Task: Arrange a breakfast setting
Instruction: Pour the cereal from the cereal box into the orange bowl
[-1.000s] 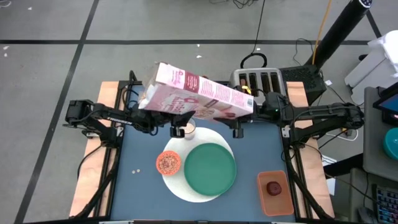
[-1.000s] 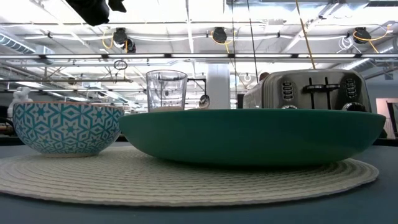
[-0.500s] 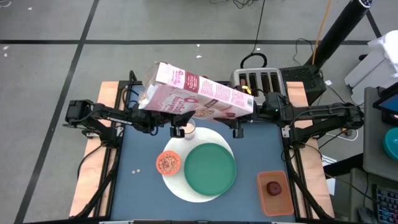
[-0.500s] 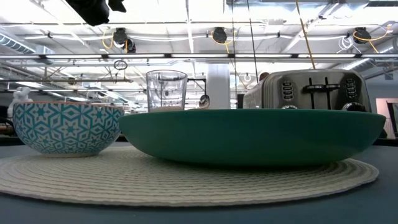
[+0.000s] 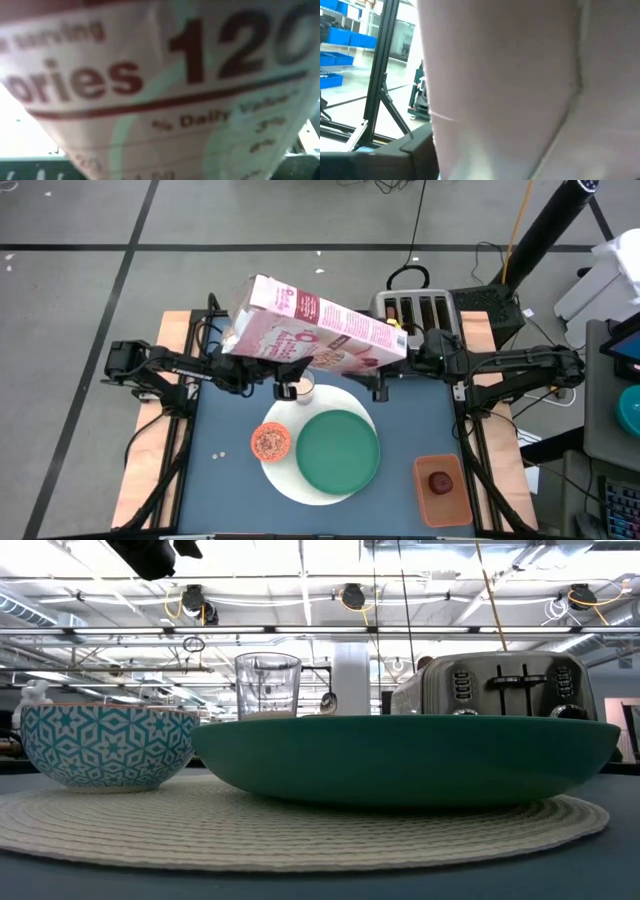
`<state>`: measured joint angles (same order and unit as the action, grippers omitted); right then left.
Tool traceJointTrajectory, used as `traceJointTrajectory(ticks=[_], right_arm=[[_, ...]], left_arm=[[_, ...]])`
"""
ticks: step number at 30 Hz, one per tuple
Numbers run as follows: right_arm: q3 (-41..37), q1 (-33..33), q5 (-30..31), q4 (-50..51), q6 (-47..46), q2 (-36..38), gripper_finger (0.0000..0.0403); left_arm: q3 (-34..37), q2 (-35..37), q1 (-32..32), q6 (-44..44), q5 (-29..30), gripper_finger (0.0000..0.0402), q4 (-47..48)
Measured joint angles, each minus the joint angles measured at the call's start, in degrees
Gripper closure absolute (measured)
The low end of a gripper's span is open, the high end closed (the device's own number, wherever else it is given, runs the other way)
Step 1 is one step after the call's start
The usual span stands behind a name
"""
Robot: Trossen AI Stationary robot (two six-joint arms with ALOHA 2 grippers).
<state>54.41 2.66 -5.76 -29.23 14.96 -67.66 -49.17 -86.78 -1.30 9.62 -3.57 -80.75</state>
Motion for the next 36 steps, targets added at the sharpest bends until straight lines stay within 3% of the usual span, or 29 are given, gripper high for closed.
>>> traceJointTrajectory(ticks=[7, 21, 31, 36], right_arm=[[0.0, 0.0, 0.0, 2.1, -0.4, 1.2, 0.0034], [0.1, 0.0, 0.2, 19.8, -0.3, 12.3, 0.0034], [0.2, 0.0, 0.0, 27.7, -0.3, 18.4, 0.0034], [0.2, 0.0, 0.0, 29.2, -0.7, 19.4, 0.0034]], left_arm=[[0.0, 0.6, -0.1, 0.5, -0.2, 0.0211, 0.5], [0.1, 4.6, -2.1, 2.0, -0.7, 0.0211, 3.8], [0.1, 15.9, -4.8, 3.8, 0.0, 0.0211, 19.6], [0.1, 24.4, -5.6, 6.8, 4.4, 0.0211, 30.7]])
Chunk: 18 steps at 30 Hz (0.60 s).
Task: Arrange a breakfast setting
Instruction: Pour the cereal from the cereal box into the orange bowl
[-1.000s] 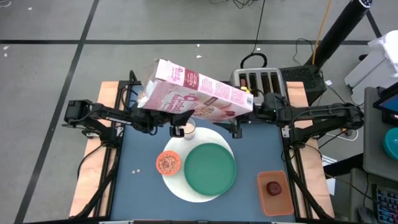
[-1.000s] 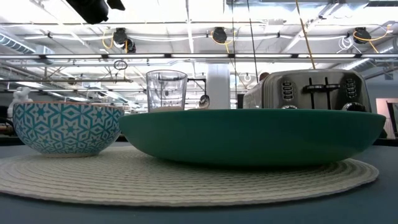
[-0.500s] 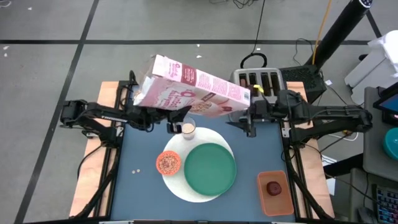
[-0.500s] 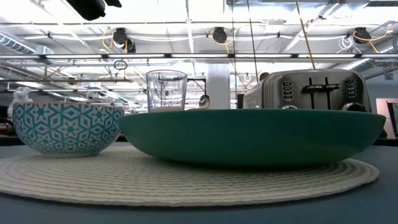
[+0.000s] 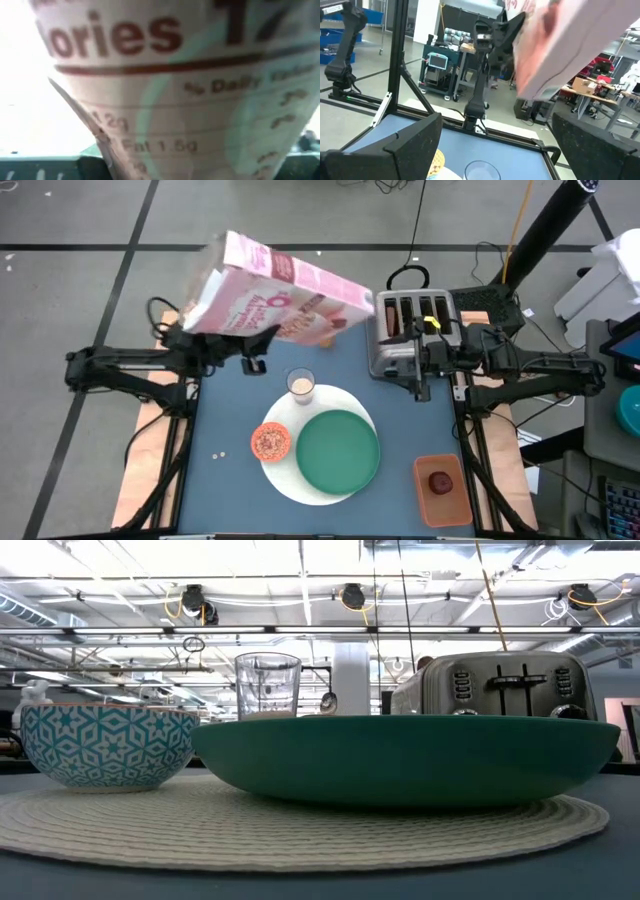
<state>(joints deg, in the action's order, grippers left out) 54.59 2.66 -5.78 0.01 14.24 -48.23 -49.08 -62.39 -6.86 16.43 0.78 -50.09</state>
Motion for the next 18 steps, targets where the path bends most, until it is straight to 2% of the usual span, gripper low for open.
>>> traceJointTrajectory(ticks=[8, 18], right_arm=[[0.0, 0.0, 0.0, 0.3, 0.0, 0.0, 0.0035], [0.0, 0.0, 0.0, 0.3, 0.0, 0.0, 0.0035]], left_arm=[[0.0, 14.3, 0.0, 4.5, 14.2, 0.0211, 21.2], [0.3, 26.1, 0.0, 0.2, 30.0, 0.0211, 46.4]])
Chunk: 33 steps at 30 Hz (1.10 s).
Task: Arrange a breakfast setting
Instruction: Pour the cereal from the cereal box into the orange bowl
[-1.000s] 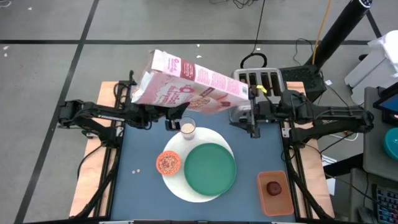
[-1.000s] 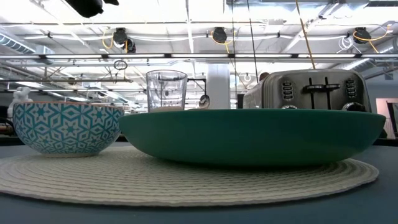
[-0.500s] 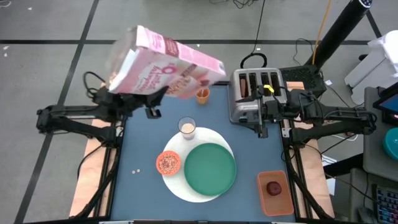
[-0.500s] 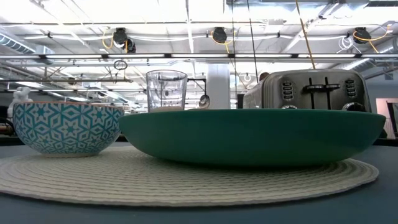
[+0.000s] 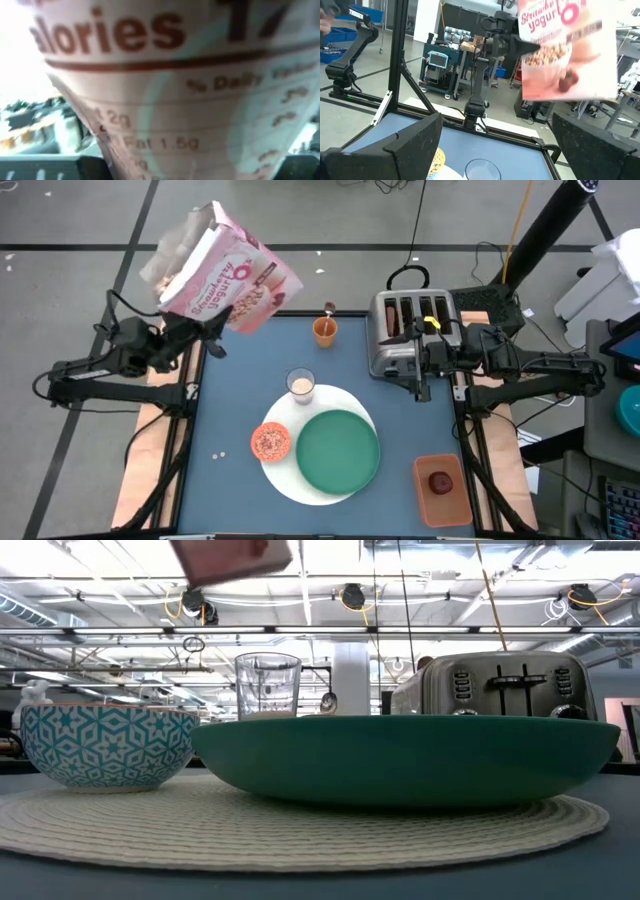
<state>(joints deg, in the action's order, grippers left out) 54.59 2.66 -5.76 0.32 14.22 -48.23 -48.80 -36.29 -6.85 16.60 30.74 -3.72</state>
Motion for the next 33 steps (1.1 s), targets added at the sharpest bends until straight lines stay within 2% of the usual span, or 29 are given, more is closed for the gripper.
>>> traceJointTrajectory(ticks=[5, 13, 21, 33], right_arm=[[0.0, 0.0, 0.0, 0.0, 0.1, 0.0, 0.0035], [0.0, 0.0, 0.0, 0.0, 0.1, 0.0, 0.0035], [0.0, 0.0, 0.0, 0.0, 0.2, -0.5, 0.0035], [0.0, 0.0, 0.0, 0.0, 0.2, -1.4, 0.0035]], left_arm=[[5.3, 3.9, 0.0, -2.9, 7.2, 0.0211, 2.6], [18.6, 9.6, 0.0, -10.0, 20.0, 0.0211, 2.6], [30.4, 11.2, -0.1, -19.3, 29.3, 0.0211, 2.2], [39.8, 11.2, -4.8, -29.8, 30.8, 0.0211, 2.2]])
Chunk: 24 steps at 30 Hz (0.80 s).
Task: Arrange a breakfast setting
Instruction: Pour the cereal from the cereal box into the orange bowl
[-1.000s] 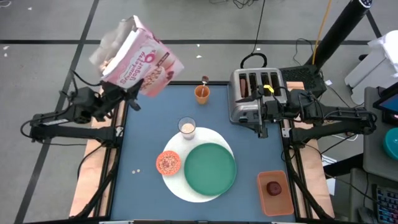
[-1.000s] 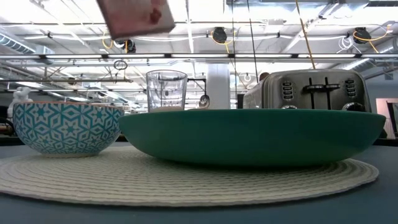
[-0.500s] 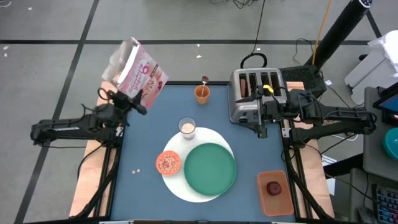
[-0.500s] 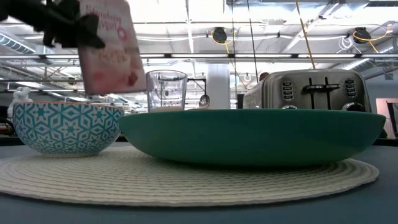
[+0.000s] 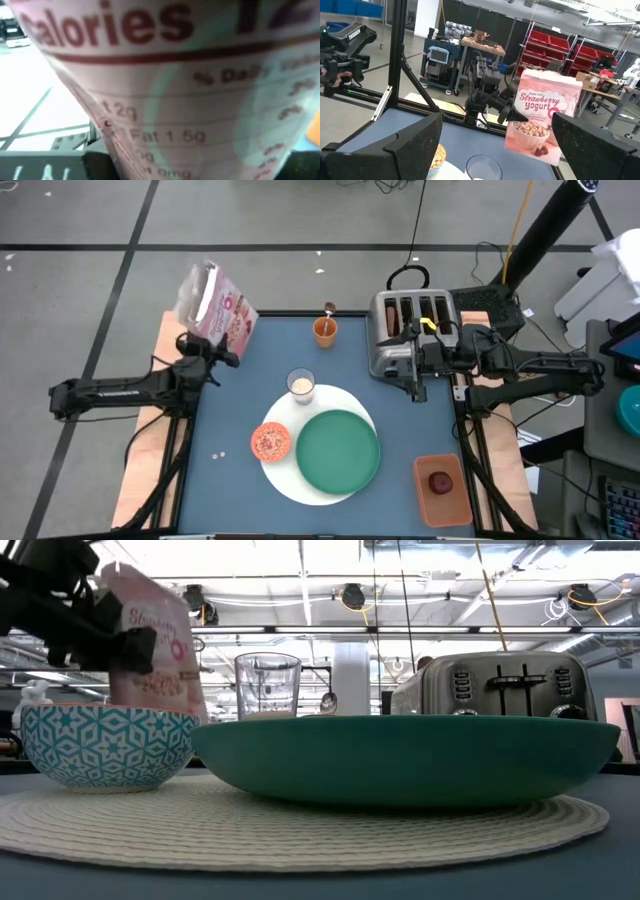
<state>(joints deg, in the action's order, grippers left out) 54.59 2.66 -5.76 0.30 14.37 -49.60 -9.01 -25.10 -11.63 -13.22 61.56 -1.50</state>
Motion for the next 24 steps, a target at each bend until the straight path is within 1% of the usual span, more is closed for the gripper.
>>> traceJointTrajectory(ticks=[6, 14, 24], right_arm=[[0.0, 0.0, 0.0, 0.0, 0.0, 0.0, 0.0035], [0.0, 0.0, 0.0, 0.0, 0.0, 0.0, 0.0034], [0.0, 0.0, 0.0, 0.0, 0.0, 0.0, 0.0034]], left_arm=[[3.5, 0.0, -0.1, -4.9, 0.0, 0.0211, 0.0], [6.2, 0.1, -0.1, -5.5, 0.0, 0.0211, -0.3], [6.2, 0.0, -0.1, -5.3, -0.2, 0.0211, -0.3]])
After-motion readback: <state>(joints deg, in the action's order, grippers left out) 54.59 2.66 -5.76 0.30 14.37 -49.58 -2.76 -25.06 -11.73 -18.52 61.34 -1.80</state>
